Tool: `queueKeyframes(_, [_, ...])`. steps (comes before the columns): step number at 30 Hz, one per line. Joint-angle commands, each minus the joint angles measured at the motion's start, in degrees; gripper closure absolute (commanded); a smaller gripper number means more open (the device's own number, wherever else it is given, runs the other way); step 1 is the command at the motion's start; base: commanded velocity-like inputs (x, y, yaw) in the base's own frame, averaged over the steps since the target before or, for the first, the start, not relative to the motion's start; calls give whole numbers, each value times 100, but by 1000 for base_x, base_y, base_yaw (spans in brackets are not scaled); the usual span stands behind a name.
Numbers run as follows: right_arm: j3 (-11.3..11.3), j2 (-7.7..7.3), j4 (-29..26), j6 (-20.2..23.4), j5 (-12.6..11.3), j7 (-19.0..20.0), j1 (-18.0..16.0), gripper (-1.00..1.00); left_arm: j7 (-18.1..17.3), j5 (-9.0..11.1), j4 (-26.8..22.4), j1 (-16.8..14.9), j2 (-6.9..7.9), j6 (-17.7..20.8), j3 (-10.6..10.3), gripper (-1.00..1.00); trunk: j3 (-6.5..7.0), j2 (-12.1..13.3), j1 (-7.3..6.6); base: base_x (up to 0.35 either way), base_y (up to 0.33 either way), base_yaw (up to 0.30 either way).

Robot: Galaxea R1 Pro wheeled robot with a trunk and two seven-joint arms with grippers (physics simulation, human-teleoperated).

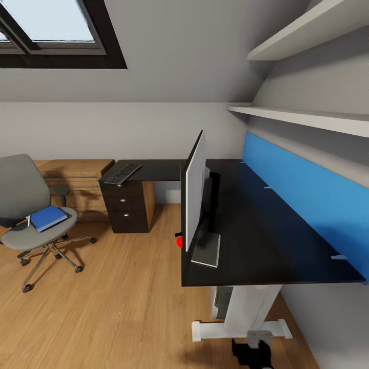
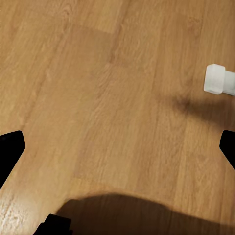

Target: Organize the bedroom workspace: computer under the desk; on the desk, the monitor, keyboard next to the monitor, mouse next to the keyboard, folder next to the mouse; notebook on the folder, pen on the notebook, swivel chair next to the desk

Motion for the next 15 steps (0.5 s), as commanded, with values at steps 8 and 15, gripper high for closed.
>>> queueKeyframes(8, [-107, -174, -1512, 1527, -102, -14, 13, -100, 30, 9, 2, -3, 0, -23, -13, -100, -6, -3, 0, 0, 0, 0])
queueKeyframes(15, [-265, -226, -2421, 2244, -123, -7, 18, -100, 31, 13, 2, -3, 1, -23, -10, -100, -6, -3, 0, 0, 0, 0])
